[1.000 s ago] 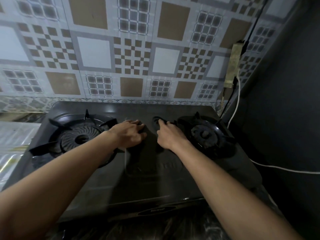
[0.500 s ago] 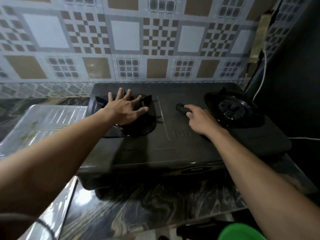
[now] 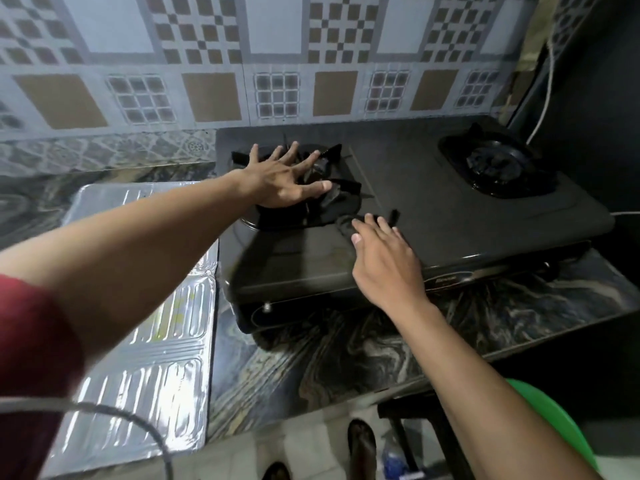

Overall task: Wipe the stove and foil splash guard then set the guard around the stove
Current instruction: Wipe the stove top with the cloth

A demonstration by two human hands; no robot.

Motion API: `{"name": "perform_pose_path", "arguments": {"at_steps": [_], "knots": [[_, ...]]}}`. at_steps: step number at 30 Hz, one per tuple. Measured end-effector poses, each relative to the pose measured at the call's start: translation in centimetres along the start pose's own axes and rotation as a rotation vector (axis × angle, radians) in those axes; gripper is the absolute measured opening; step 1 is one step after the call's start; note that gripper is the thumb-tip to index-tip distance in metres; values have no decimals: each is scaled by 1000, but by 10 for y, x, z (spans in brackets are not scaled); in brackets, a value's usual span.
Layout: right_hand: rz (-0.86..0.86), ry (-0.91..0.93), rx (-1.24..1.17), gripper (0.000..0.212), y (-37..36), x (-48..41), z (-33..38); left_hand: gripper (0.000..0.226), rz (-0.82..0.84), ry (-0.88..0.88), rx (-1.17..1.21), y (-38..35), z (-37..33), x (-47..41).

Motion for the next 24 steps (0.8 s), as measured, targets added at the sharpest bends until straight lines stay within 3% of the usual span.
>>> {"name": "perform_pose_path", "arguments": {"at_steps": [15,24], "knots": [[-235,48,-40,40,-26,27,82,86,18,-99,5,-6,8,-2],[-211,317,-39,41,-39,35,150,87,22,-106,23,-6,11,-4]]}}
Point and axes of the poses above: each hand's wrist, its own x-axis away from the middle knuckle, its own y-axis out of the back of the hand, z = x × y, the point moved 9 cm from there along -x, towards the middle knuckle, and after that the axes turned 4 degrees about z, right-handed, at the moved point
